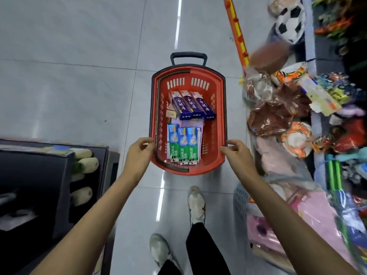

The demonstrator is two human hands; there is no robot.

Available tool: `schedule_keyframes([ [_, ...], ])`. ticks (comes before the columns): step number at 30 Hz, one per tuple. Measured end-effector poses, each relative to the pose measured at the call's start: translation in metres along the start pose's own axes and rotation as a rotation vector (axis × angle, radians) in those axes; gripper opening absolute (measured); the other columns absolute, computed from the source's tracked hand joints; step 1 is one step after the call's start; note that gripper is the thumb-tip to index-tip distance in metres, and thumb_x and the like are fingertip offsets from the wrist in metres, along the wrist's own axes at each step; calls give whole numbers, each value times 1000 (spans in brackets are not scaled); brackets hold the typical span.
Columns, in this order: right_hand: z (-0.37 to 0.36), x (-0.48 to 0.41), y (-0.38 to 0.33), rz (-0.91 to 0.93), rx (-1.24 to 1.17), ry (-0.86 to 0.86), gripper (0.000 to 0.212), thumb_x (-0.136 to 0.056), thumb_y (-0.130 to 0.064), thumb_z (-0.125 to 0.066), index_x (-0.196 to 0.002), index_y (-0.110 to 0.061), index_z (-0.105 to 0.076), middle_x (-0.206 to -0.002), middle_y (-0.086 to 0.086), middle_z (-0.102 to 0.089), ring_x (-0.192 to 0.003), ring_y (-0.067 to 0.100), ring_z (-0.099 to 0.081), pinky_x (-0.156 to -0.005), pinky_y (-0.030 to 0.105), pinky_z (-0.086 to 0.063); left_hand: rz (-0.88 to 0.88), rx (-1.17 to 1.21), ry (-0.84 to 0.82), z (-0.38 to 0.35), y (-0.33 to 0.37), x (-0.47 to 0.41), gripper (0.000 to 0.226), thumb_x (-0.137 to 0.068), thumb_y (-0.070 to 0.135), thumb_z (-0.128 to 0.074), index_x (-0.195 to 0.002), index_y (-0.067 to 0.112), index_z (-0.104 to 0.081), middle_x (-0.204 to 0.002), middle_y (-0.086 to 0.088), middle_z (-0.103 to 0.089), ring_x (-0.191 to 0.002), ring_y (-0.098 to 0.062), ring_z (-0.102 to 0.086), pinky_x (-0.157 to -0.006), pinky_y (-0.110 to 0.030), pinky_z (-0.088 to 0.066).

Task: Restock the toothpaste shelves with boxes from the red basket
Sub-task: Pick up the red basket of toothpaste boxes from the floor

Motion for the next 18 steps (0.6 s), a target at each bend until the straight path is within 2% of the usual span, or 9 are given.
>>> schedule_keyframes([
  [2,-8,-33,10,-3,15,19,43,-92,-28,-69,-132,-21,-59,-108,-7,-61,-96,13,-61,-80,29,-47,24,-31,49,-10,-18,-34,24,-101,27,-58,-122,17,-61,-110,-8,-72,-95,-18,-68,-81,-26,-53],
  [3,-12,-49,13,2,32,33,52,-89,-32,-69,-138,-22,-55,-116,-4,-58,-100,16,-60,-84,31,-49,39,-49,74,-14,-26,-50,29,-101,29,-58,-128,17,-59,-116,-8,-70,-102,-21,-67,-82,-24,-52],
  [5,-19,-82,25,7,60,65,77,-78,-49,-68,-148,-31,-42,-140,2,-48,-111,29,-63,-93,49,-56,67,-74,127,-19,-39,-80,45,-102,32,-57,-143,16,-49,-133,-9,-62,-117,-24,-61,-87,-26,-48],
  [7,-26,-121,47,15,69,77,92,-70,-58,-64,-152,-38,-30,-154,3,-38,-121,38,-61,-93,62,-55,74,-78,158,-24,-46,-104,55,-102,36,-57,-152,18,-41,-146,-10,-53,-125,-26,-57,-88,-32,-49],
  [10,-32,-140,38,-15,43,86,104,-70,-59,-66,-159,-36,-18,-162,4,-31,-135,37,-52,-97,56,-53,91,-43,134,-35,-51,-131,60,-103,36,-57,-156,19,-36,-149,-8,-51,-125,-26,-59,-91,-38,-55],
  [12,-39,-150,36,-69,-21,53,99,-81,-46,-71,-162,-32,-15,-161,4,-35,-136,33,-51,-102,51,-50,96,13,103,-42,-52,-144,54,-103,36,-57,-151,18,-41,-137,-8,-61,-110,-23,-69,-93,-45,-58],
  [14,-46,-162,39,-129,-129,11,90,-90,-28,-71,-163,-24,-19,-150,6,-48,-127,28,-58,-103,49,-52,92,83,95,-48,-52,-153,45,-103,35,-57,-143,17,-50,-120,-6,-71,-93,-19,-75,-87,-44,-62],
  [16,-52,-171,40,-143,-212,-16,73,-92,-19,-70,-156,-19,-36,-132,6,-64,-110,25,-69,-92,44,-59,118,149,98,-52,-53,-161,41,-103,34,-57,-138,14,-54,-108,-4,-74,-86,-18,-77,-79,-38,-64],
  [18,-56,-177,40,-133,-244,-15,52,-91,-14,-70,-140,-17,-54,-117,8,-72,-98,24,-73,-84,43,-62,159,208,98,-54,-53,-165,38,-103,33,-57,-135,12,-57,-102,-5,-76,-80,-16,-78,-68,-30,-63],
])
Point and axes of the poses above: each hand's wrist, its own x-axis away from the middle knuckle, its own z-axis out of the back of the hand, y = z × x, the point moved 5 cm from there along -x, towards the middle knuckle
